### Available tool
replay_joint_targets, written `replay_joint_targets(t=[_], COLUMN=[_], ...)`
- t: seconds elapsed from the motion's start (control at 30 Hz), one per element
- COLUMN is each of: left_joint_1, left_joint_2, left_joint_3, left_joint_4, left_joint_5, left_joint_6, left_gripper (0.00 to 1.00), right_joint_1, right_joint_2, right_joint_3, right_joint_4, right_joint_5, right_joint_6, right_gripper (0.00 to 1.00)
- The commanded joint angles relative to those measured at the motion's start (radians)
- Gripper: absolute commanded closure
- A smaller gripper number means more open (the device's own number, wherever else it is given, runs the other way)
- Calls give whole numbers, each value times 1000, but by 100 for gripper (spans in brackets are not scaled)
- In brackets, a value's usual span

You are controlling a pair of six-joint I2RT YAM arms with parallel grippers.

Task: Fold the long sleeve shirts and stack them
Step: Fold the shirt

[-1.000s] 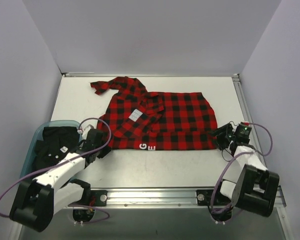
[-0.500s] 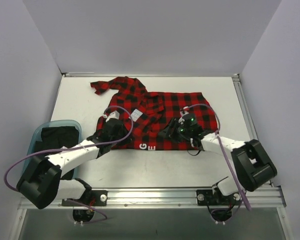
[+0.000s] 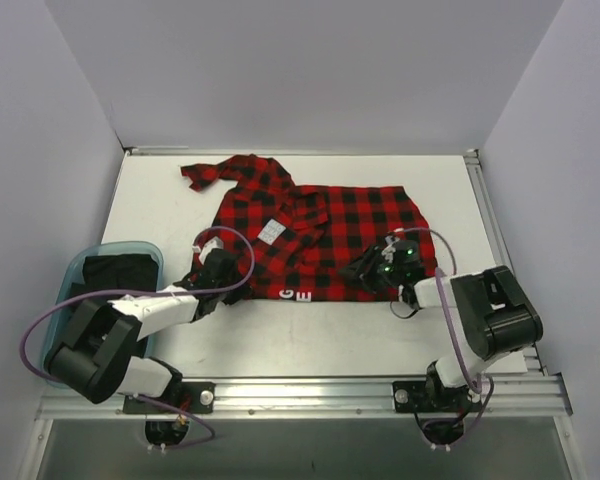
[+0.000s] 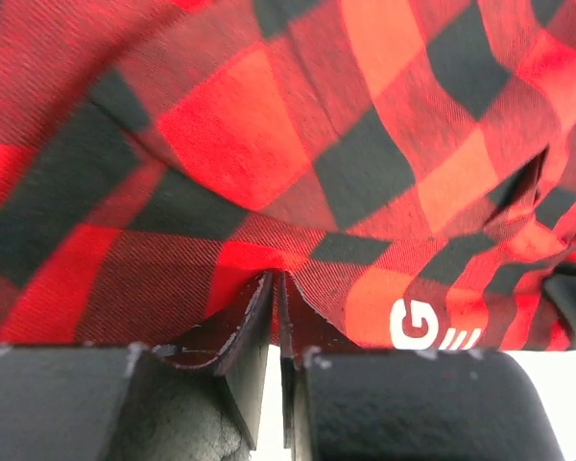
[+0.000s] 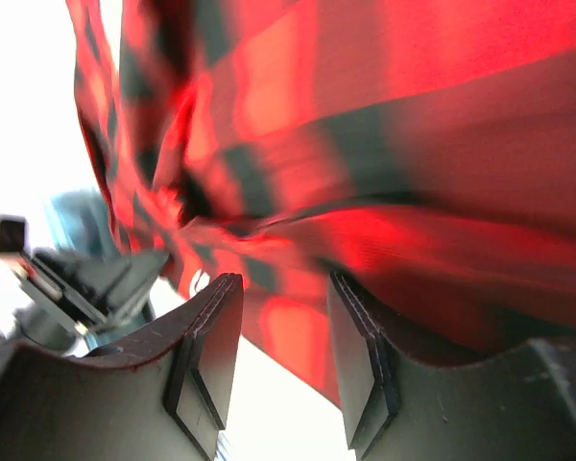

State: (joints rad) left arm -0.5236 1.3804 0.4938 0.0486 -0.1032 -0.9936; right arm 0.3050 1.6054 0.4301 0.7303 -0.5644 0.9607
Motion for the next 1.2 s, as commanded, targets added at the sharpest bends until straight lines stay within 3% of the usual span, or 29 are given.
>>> replay_joint_targets(t=[0.0, 0.23, 0.37, 0.5, 0.67, 0.83, 1.0, 1.17], left_joint_1=[36, 66, 70, 70, 66, 80, 145, 220], left_joint_2=[22, -33, -109, -185, -285, -316, -271, -259], left_joint_3=[-40, -87, -109, -84, 35, 269, 437, 464], left_joint_4=[-44, -114, -162, -199, -321, -491, -607, -619], left_joint_5=[-56, -58, -82, -87, -99, -124, -121, -188], left_joint_6=[-10, -56, -80, -63, 39, 237, 482, 595], left_gripper=[83, 84, 84, 80, 66, 27, 7, 4], right_joint_1=[-218, -639, -776, -784, -663, -413, -184, -26], right_joint_2=[-79, -257, -308, -357, -516, -539, -343, -95], right_joint_3=[-91, -94, -76, -28, 106, 287, 594, 821], right_joint_4=[-147, -474, -584, -698, -834, -882, -940, -983], right_joint_5=[-9, 23, 99, 182, 288, 291, 268, 350], right_joint_6=[-92, -283, -293, -307, -381, -479, -669, -608], right_gripper=[59, 59, 59, 59, 58, 57, 56, 56])
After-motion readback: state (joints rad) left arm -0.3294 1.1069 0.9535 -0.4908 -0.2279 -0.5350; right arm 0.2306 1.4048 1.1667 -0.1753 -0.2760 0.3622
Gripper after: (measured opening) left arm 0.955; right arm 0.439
